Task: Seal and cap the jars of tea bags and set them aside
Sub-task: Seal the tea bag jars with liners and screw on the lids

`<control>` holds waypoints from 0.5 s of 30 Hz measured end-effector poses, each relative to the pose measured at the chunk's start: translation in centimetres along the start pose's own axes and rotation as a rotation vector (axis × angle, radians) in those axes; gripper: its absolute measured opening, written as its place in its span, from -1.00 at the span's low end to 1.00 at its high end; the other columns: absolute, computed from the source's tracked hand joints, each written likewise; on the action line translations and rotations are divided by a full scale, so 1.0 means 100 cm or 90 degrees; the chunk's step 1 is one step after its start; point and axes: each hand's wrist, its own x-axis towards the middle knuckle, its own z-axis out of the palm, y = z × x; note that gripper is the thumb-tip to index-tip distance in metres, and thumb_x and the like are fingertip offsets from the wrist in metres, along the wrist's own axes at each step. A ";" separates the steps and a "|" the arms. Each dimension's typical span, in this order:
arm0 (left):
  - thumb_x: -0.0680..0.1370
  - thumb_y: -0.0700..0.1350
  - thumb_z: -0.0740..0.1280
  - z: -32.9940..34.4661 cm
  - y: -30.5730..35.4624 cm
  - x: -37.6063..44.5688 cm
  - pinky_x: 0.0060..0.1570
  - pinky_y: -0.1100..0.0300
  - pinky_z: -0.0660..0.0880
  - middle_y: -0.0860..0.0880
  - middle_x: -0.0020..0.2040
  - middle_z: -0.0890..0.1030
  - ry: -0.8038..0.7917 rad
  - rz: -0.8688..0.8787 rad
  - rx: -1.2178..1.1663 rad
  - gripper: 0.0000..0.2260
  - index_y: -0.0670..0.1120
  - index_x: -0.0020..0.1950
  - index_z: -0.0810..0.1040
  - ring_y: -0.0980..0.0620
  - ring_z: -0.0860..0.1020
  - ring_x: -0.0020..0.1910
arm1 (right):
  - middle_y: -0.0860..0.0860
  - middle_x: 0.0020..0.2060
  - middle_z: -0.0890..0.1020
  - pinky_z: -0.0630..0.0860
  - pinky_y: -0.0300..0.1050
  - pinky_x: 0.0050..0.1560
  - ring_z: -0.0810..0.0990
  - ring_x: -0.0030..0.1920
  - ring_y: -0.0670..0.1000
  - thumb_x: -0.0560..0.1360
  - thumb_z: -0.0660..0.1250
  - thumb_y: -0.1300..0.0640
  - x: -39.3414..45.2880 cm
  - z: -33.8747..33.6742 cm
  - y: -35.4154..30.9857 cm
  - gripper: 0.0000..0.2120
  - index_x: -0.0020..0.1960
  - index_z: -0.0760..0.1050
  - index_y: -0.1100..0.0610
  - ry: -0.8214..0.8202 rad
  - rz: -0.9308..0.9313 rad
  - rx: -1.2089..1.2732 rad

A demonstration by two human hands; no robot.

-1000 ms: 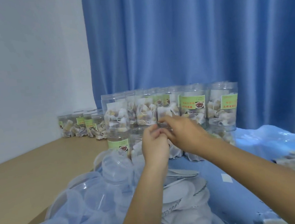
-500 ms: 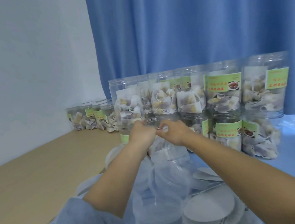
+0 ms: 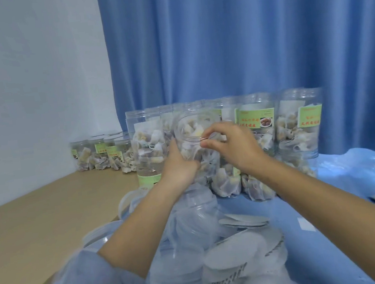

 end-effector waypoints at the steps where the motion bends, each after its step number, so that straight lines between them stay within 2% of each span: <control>1: 0.46 -0.29 0.34 0.006 0.006 -0.006 0.15 0.13 0.41 -0.04 0.32 0.44 -0.004 0.008 -0.002 -0.35 0.01 0.47 0.17 -0.01 0.44 0.21 | 0.02 -0.08 0.64 0.24 -0.29 -0.09 0.51 -0.06 -0.04 0.41 0.46 0.05 -0.007 -0.012 -0.002 -0.89 -0.10 0.62 0.04 0.012 -0.001 -0.005; 3: 0.46 -0.28 0.34 0.022 0.017 -0.021 0.22 0.02 0.43 -0.07 0.35 0.42 -0.022 0.004 -0.014 -0.31 0.03 0.50 0.13 -0.12 0.43 0.28 | 0.03 -0.09 0.62 0.23 -0.29 -0.11 0.47 -0.11 -0.06 0.40 0.46 0.05 -0.025 -0.034 0.000 -0.88 -0.09 0.63 0.05 0.022 0.005 -0.021; 5: 0.47 -0.28 0.34 0.040 0.023 -0.037 0.23 0.03 0.43 0.03 0.32 0.38 -0.049 -0.005 -0.033 -0.28 0.06 0.52 0.08 -0.05 0.41 0.29 | 0.02 -0.08 0.62 0.28 -0.28 -0.08 0.50 -0.08 -0.05 0.41 0.46 0.04 -0.045 -0.055 0.006 -0.89 -0.09 0.63 0.04 0.023 0.023 -0.029; 7: 0.46 -0.28 0.34 0.061 0.026 -0.054 0.22 0.02 0.44 0.07 0.29 0.38 -0.080 -0.016 -0.055 -0.30 0.06 0.50 0.11 0.05 0.40 0.22 | 0.00 -0.06 0.64 0.31 -0.30 -0.02 0.54 -0.01 -0.04 0.40 0.46 0.04 -0.067 -0.075 0.014 -0.91 -0.11 0.62 0.01 0.024 0.047 -0.034; 9: 0.44 -0.29 0.34 0.082 0.026 -0.070 0.24 -0.04 0.45 0.03 0.32 0.42 -0.105 -0.044 -0.064 -0.35 0.03 0.47 0.21 0.02 0.41 0.25 | -0.01 -0.06 0.65 0.30 -0.34 -0.03 0.55 -0.01 -0.06 0.39 0.47 0.05 -0.090 -0.089 0.023 -0.92 -0.12 0.62 -0.03 0.029 0.078 -0.044; 11: 0.43 -0.31 0.34 0.101 0.024 -0.085 0.22 -0.02 0.47 0.05 0.17 0.51 -0.128 -0.072 -0.076 -0.45 0.04 0.35 0.31 -0.01 0.47 0.19 | -0.01 -0.08 0.66 0.33 -0.36 -0.06 0.55 -0.11 -0.11 0.39 0.48 0.04 -0.112 -0.100 0.033 -0.92 -0.13 0.62 -0.05 0.037 0.108 -0.037; 13: 0.43 -0.33 0.34 0.116 0.022 -0.099 0.15 0.08 0.48 0.12 -0.01 0.53 -0.149 -0.101 -0.087 -0.53 0.09 0.19 0.30 0.00 0.50 0.08 | -0.03 -0.07 0.66 0.34 -0.40 -0.08 0.52 -0.14 -0.14 0.39 0.47 0.03 -0.133 -0.107 0.043 -0.91 -0.14 0.59 -0.10 0.038 0.129 -0.025; 15: 0.42 -0.32 0.35 0.127 0.017 -0.109 0.08 0.08 0.49 0.02 0.07 0.58 -0.173 -0.128 -0.094 -0.58 -0.02 0.20 0.37 -0.07 0.53 0.11 | -0.04 -0.05 0.66 0.32 -0.50 -0.08 0.50 -0.12 -0.14 0.41 0.45 0.00 -0.151 -0.109 0.052 -0.89 -0.12 0.55 -0.16 0.040 0.148 -0.036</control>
